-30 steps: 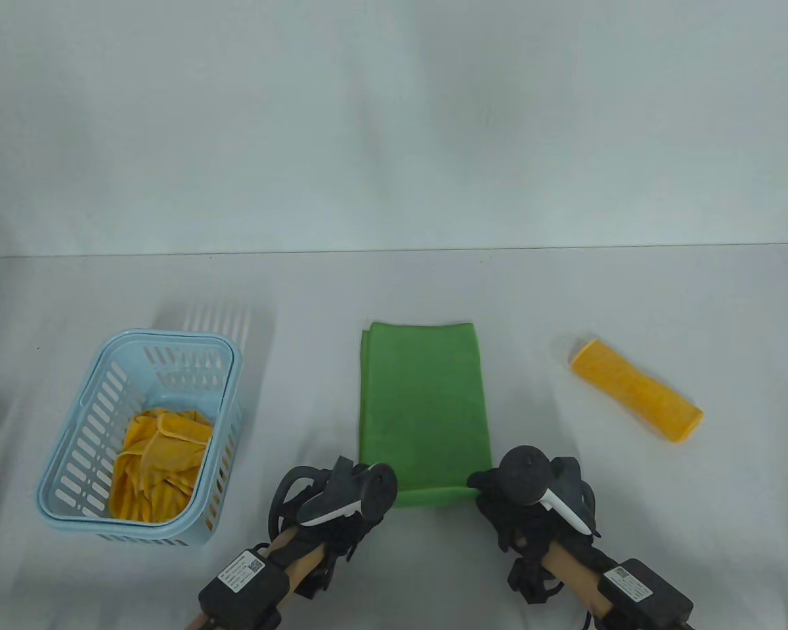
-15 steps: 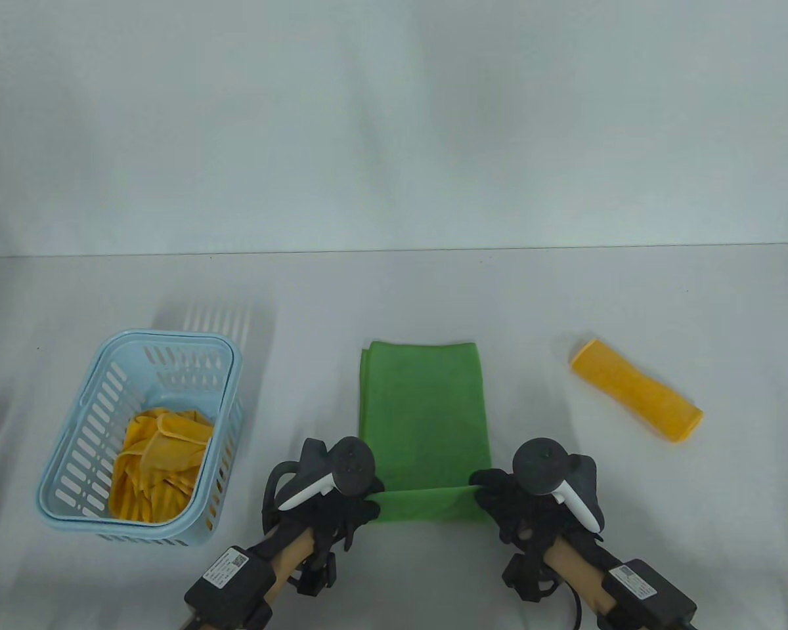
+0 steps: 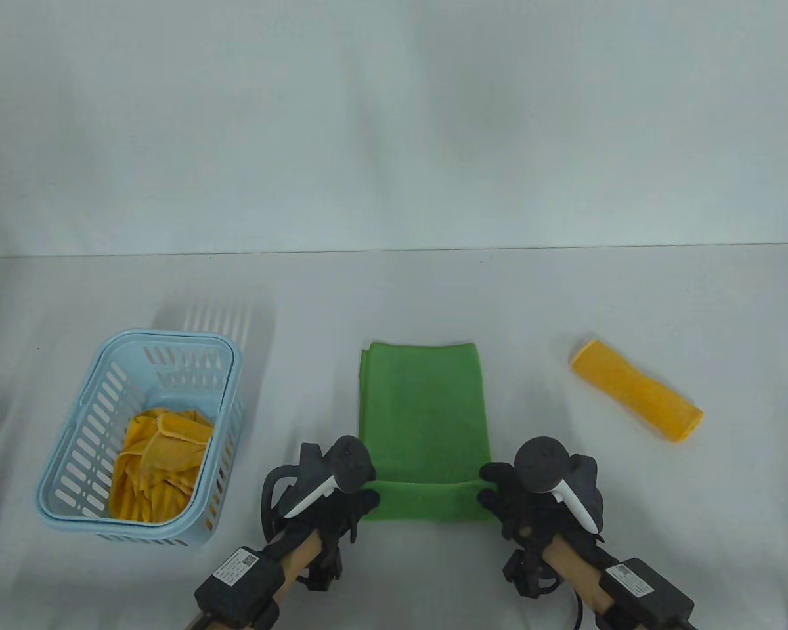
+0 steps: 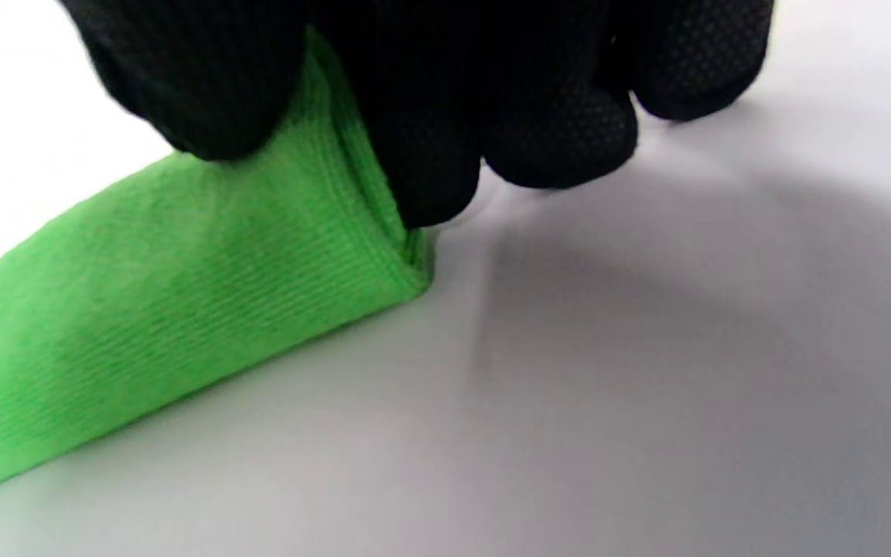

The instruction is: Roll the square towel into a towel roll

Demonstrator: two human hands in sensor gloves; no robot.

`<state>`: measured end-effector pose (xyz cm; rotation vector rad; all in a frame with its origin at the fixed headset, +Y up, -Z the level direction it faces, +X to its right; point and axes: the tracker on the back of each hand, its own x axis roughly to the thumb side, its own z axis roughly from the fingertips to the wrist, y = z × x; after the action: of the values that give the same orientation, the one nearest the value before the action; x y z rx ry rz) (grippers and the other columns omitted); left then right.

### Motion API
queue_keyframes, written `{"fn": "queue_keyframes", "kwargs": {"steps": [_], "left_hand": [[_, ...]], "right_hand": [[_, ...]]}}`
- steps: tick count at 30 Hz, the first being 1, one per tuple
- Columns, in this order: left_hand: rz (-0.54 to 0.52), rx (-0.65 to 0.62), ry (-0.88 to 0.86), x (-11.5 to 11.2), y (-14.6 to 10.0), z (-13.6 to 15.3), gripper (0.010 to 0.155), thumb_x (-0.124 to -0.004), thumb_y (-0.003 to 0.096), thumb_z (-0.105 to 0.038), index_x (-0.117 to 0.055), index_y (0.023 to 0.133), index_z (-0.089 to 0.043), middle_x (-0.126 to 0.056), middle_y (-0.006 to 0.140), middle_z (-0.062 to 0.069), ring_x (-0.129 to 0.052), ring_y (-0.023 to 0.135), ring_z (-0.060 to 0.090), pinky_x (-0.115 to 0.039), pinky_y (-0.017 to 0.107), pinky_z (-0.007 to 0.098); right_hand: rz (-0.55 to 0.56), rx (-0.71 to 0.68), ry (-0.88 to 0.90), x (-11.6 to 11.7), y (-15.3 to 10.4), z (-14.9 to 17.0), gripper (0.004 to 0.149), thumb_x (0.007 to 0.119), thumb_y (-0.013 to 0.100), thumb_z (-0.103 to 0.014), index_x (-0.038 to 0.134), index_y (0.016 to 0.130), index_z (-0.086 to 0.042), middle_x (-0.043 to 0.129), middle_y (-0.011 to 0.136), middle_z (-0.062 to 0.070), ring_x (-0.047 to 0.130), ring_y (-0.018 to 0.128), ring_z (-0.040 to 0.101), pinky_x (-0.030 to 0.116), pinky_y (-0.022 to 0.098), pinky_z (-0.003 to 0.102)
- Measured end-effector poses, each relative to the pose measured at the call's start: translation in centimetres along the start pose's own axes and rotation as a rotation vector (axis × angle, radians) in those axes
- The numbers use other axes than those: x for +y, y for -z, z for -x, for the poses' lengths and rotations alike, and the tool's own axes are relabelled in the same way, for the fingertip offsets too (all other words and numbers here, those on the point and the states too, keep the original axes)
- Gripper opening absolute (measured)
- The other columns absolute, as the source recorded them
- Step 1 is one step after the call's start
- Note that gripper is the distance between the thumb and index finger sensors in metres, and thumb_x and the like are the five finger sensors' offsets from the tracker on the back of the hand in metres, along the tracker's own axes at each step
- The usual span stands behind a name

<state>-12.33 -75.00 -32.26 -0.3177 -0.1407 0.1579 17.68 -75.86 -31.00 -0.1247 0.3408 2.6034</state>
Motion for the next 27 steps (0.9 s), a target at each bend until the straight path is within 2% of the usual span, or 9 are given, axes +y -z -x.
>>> {"fn": "queue_keyframes", "kwargs": {"steps": [8,12,16,19,20,22,27], "left_hand": [[-0.020,0.057,-0.031,0.3,0.1,1.2,0.063,-0.077,0.0363,-0.054,-0.071,0.095,-0.033,-0.091,0.079,-0.013,-0.100,0.060,0.012,-0.077,0.064,0.045],[-0.061,0.056,-0.014,0.9,-0.1,1.3,0.066,-0.077,0.0350,-0.057,-0.070,0.097,-0.034,-0.090,0.086,-0.011,-0.100,0.068,0.015,-0.077,0.066,0.046],[-0.129,-0.008,0.042,1.9,-1.0,0.3,0.069,-0.077,0.0331,-0.059,-0.070,0.097,-0.035,-0.089,0.090,-0.009,-0.099,0.074,0.017,-0.076,0.066,0.047],[-0.147,-0.081,0.064,2.2,-1.7,-0.7,0.071,-0.077,0.0328,-0.059,-0.067,0.099,-0.036,-0.084,0.095,-0.009,-0.095,0.081,0.018,-0.074,0.068,0.048],[-0.102,-0.167,0.077,1.9,-1.9,-1.5,0.071,-0.077,0.0332,-0.058,-0.064,0.100,-0.037,-0.079,0.099,-0.009,-0.090,0.086,0.018,-0.072,0.070,0.049],[-0.037,-0.238,0.110,1.1,-1.9,-2.4,0.072,-0.078,0.0337,-0.056,-0.060,0.101,-0.039,-0.069,0.105,-0.009,-0.081,0.094,0.020,-0.067,0.073,0.050],[-0.017,-0.240,0.307,-0.9,-1.6,-3.6,0.074,-0.078,0.0335,-0.055,-0.056,0.102,-0.038,-0.060,0.109,-0.008,-0.073,0.099,0.021,-0.064,0.075,0.050]], "right_hand": [[0.009,0.034,-0.040,-0.5,0.0,0.3,0.058,0.083,0.030,-0.049,0.075,0.085,-0.032,0.096,0.066,-0.006,0.092,0.060,0.024,0.075,0.053,0.050],[0.030,0.022,-0.039,-1.1,-0.4,0.1,0.061,0.083,0.030,-0.051,0.072,0.088,-0.032,0.092,0.075,-0.004,0.089,0.070,0.026,0.072,0.056,0.051],[0.051,-0.071,-0.041,-1.7,-1.3,-1.1,0.064,0.082,0.030,-0.051,0.068,0.090,-0.033,0.087,0.083,-0.003,0.085,0.078,0.028,0.069,0.060,0.053],[-0.047,-0.223,-0.043,-1.2,-1.8,-2.1,0.067,0.080,0.032,-0.049,0.059,0.093,-0.034,0.073,0.094,-0.002,0.071,0.089,0.030,0.061,0.065,0.055],[-0.066,-0.237,-0.099,-0.6,-2.1,-2.5,0.068,0.080,0.032,-0.049,0.057,0.094,-0.035,0.070,0.096,-0.003,0.068,0.091,0.030,0.060,0.066,0.055],[-0.081,-0.253,-0.190,0.0,-2.2,-2.9,0.069,0.080,0.032,-0.048,0.056,0.094,-0.035,0.064,0.100,-0.003,0.062,0.095,0.030,0.057,0.068,0.056],[-0.096,-0.232,-0.323,1.6,-2.0,-3.0,0.069,0.081,0.031,-0.047,0.056,0.095,-0.034,0.058,0.103,-0.004,0.057,0.099,0.030,0.053,0.070,0.057]]}}
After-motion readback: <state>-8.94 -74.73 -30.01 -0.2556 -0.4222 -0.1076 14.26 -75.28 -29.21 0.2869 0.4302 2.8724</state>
